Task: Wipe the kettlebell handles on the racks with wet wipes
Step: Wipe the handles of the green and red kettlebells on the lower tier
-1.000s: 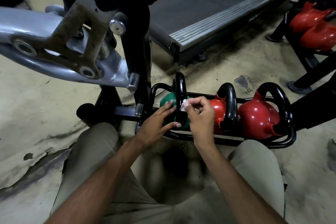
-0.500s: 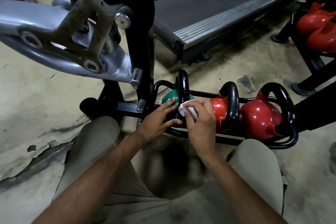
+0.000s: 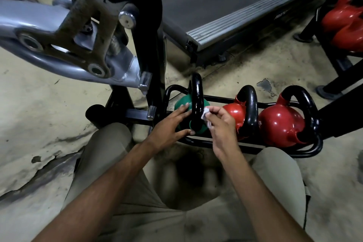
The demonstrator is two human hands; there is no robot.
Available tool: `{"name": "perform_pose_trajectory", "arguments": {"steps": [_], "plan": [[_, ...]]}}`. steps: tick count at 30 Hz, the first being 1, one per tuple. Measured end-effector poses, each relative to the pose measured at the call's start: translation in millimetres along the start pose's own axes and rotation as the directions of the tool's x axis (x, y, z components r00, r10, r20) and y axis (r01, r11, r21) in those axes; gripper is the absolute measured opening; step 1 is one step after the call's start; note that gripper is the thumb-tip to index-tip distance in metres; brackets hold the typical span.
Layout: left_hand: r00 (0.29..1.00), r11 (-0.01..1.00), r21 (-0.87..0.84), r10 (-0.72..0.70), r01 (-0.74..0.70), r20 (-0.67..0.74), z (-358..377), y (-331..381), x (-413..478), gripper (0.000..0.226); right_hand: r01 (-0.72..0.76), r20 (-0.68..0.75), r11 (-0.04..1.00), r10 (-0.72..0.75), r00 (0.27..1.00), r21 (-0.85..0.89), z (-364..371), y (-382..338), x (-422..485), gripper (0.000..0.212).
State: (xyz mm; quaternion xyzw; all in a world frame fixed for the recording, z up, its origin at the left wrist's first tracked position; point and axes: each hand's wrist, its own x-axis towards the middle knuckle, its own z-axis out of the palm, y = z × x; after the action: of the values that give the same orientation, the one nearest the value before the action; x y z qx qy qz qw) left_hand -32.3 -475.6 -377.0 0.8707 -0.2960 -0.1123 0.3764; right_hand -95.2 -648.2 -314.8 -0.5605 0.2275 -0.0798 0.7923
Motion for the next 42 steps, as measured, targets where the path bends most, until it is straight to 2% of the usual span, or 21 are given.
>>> {"name": "perform_pose_trajectory", "arguments": {"steps": [2,3,4,6,7,8,9,11,13,17,19,20,22,24,26,28,30,33,39,41,42], "plan": [[1.000,1.000,0.003,-0.010,0.010,-0.008,1,-2,1,0.081,0.241,0.029,0.936,-0.241,0.970,-0.256,-2,5,-12,0.012],[1.000,1.000,-0.003,-0.012,0.011,-0.010,1,-2,1,0.080,0.377,0.101,0.822,-0.371,0.923,-0.428,-1,6,-15,0.010],[1.000,1.000,-0.019,-0.016,0.015,-0.013,2,-3,1,0.079,0.514,0.219,0.636,-0.486,0.846,-0.575,0,5,-17,0.009],[1.000,0.997,-0.081,-0.014,0.012,-0.026,2,-4,0,0.074,0.744,0.560,0.097,-0.596,0.576,-0.661,2,-1,-14,0.010],[0.999,0.995,-0.097,0.002,-0.005,-0.039,2,-4,-1,0.071,0.781,0.719,-0.152,-0.524,0.456,-0.606,3,-5,-8,0.013],[0.999,0.995,-0.094,0.019,-0.024,-0.050,2,-3,-2,0.068,0.769,0.824,-0.341,-0.399,0.403,-0.541,7,-13,-4,0.019],[0.998,0.996,-0.084,0.032,-0.036,-0.056,2,-2,-3,0.063,0.737,0.871,-0.465,-0.267,0.412,-0.491,12,-18,3,0.024],[0.998,0.997,-0.078,0.018,-0.022,-0.057,0,1,-3,0.059,0.684,0.876,-0.590,-0.090,0.474,-0.430,27,-28,9,0.030],[0.998,0.997,-0.073,-0.005,0.000,-0.055,-1,2,-3,0.063,0.674,0.886,-0.643,-0.013,0.463,-0.362,35,-34,9,0.027],[0.998,0.996,-0.087,0.032,-0.037,-0.050,3,-4,-4,0.068,0.720,0.935,-0.630,-0.028,0.354,-0.291,9,-29,0,0.019],[0.999,0.997,-0.071,0.037,-0.039,-0.034,2,-2,-3,0.072,0.741,0.930,-0.565,-0.178,0.321,-0.364,-9,-20,-6,0.012],[0.999,0.998,-0.065,0.022,-0.024,-0.029,1,-1,-2,0.074,0.758,0.894,-0.477,-0.287,0.343,-0.444,-14,-15,-9,0.011],[1.000,0.999,-0.047,-0.008,0.007,-0.019,1,-1,0,0.078,0.757,0.702,-0.150,-0.519,0.487,-0.636,-19,-5,-18,0.012],[1.000,1.000,0.000,-0.004,0.004,-0.013,1,-2,0,0.080,0.619,0.360,0.330,-0.586,0.726,-0.712,-17,-1,-24,0.015],[1.000,1.000,0.017,0.005,-0.005,-0.018,0,-2,0,0.078,0.357,0.101,0.771,-0.360,0.927,-0.527,-11,1,-18,0.020],[1.000,1.000,0.011,0.009,-0.009,-0.028,0,-1,-1,0.075,0.134,0.054,0.939,-0.123,0.991,-0.318,-7,2,-1,0.023],[1.000,1.000,0.011,0.007,-0.007,-0.029,-1,0,-2,0.071,-0.002,0.107,0.970,0.029,0.994,-0.243,-1,-1,14,0.026],[0.999,1.000,0.008,0.005,-0.005,-0.038,-2,1,-1,0.071,-0.035,0.218,0.965,0.094,0.971,-0.262,-2,-3,21,0.028],[1.000,1.000,0.010,0.005,-0.005,-0.029,-3,0,0,0.079,0.195,0.155,0.942,-0.156,0.975,-0.273,-22,1,-11,0.015],[0.999,1.000,0.024,0.009,-0.009,-0.033,-3,2,0,0.079,0.423,0.218,0.759,-0.362,0.906,-0.495,-20,4,-15,0.015],[0.999,1.000,0.025,0.008,-0.007,-0.033,-3,2,1,0.079,0.554,0.313,0.577,-0.467,0.827,-0.601,-18,4,-16,0.014]]}}
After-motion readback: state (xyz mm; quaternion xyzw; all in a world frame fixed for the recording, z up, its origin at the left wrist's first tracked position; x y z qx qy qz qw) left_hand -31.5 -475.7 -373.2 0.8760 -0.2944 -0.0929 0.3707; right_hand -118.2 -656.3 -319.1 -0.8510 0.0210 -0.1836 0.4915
